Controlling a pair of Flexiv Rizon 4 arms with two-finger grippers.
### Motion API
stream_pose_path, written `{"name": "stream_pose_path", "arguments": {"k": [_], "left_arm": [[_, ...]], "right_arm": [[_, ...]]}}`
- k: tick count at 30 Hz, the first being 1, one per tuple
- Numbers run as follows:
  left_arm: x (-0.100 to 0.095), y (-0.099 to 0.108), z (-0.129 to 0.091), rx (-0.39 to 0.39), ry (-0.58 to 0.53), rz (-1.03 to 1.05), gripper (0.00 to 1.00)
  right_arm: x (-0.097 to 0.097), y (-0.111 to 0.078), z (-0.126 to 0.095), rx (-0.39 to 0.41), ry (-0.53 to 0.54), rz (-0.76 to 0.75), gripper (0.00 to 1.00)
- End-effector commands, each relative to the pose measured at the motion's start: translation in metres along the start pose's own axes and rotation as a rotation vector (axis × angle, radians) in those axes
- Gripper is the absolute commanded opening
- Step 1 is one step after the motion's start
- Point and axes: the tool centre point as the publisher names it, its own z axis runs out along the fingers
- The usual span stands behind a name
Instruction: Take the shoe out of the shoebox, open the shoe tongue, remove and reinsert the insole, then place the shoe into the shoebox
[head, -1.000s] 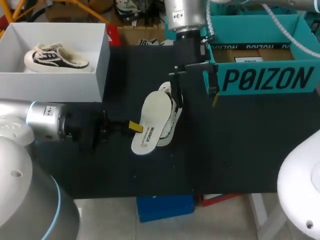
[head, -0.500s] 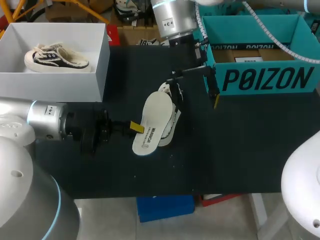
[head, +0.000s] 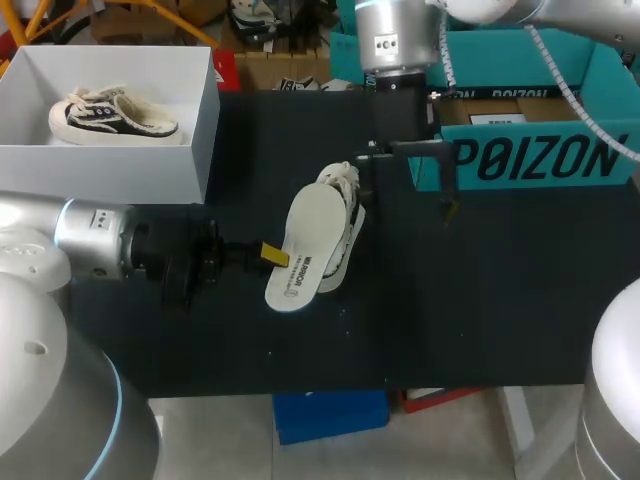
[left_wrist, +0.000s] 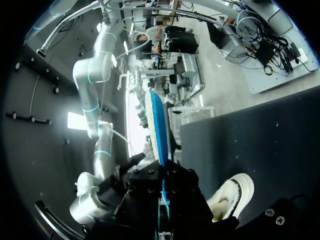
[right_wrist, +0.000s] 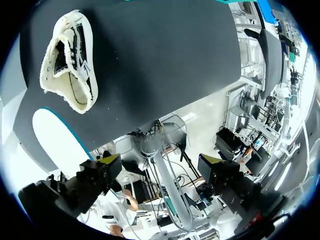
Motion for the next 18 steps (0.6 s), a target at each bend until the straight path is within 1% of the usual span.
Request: {"name": "stream_pose_path", "arguments": {"k": [1,4,6,7,9,10,16,18], "left_arm": [[-0.002,-0.001,0.001,-0.003,0.005,0.002,0.00],[0.000,-0.003,0.000,-0.003,0.005,0.000,0.00],[0.001,-0.003,0.000,-0.004,0.005,-0.003,0.00],[0.002,-0.003,0.000,-0.004,0.005,-0.004,0.00],[0.002,-0.003,-0.001,-0.006,0.004,-0.006,0.00],[0.002,-0.003,-0.001,-0.006,0.003,-0.007,0.00],[0.005,0.001,-0.005,-0.012,0.015,-0.014,0.00],[0.003,0.004,-0.004,-0.013,0.017,-0.011,0.00]], "right_arm": [[-0.013,-0.019,-0.004,-0.124,0.230,0.020,1.00],[-0.012,-0.025,-0.007,-0.192,0.266,0.021,1.00],[-0.008,-0.028,-0.008,-0.210,0.263,0.019,1.00],[-0.007,-0.027,-0.007,-0.204,0.257,0.016,1.00],[-0.002,-0.023,-0.005,-0.153,0.239,-0.005,1.00],[0.000,-0.020,-0.003,-0.093,0.220,-0.030,1.00],[0.000,-0.020,-0.003,-0.093,0.220,-0.030,1.00],[0.000,-0.020,-0.003,-0.093,0.220,-0.030,1.00]]}}
